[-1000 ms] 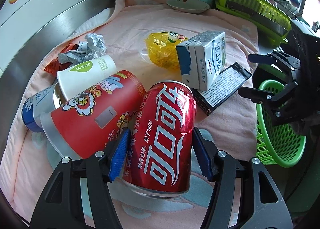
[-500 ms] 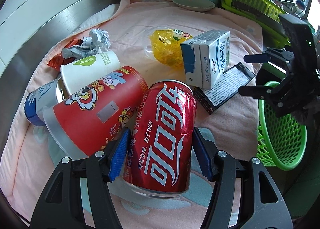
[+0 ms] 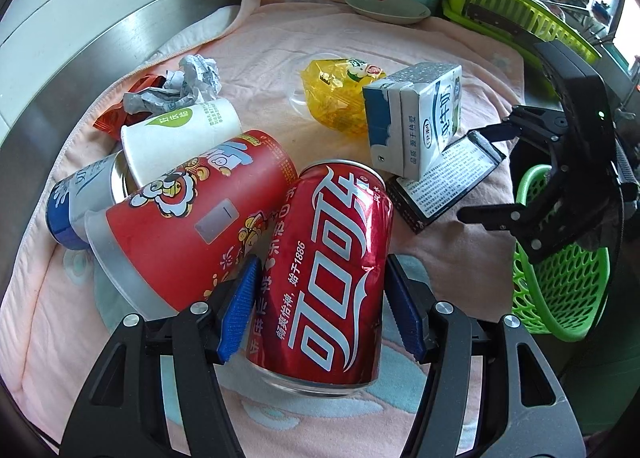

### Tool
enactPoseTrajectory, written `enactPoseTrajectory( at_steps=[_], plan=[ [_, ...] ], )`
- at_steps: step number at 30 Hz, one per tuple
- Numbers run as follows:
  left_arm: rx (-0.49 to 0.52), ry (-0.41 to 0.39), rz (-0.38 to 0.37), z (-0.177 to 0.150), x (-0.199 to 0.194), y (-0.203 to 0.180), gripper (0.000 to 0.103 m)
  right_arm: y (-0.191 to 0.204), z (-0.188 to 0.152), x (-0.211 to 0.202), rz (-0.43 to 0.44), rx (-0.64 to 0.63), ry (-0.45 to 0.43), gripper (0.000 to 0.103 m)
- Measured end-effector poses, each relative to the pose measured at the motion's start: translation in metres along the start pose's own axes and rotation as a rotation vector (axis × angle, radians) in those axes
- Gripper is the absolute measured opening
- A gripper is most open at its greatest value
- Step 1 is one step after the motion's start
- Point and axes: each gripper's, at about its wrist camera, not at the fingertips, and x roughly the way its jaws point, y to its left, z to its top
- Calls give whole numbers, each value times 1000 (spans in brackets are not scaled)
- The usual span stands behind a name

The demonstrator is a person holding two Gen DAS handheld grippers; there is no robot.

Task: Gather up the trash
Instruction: 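Grasp the black box with the right tool while the left tool holds the can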

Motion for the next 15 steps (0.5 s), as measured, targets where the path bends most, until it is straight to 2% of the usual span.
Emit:
enactPoseTrajectory(
  at_steps=[6, 13, 15],
  plan=[
    [-7, -5, -10, -1, 0, 2, 61, 18, -15, -10, 40, -40, 17, 94],
    [-3, -5, -14, -2, -1, 2, 61, 25, -13, -21, -25, -98, 16, 94],
    [-5, -4, -19, -1, -1, 3, 61, 22, -8, -21, -9, -94, 13, 94]
  ],
)
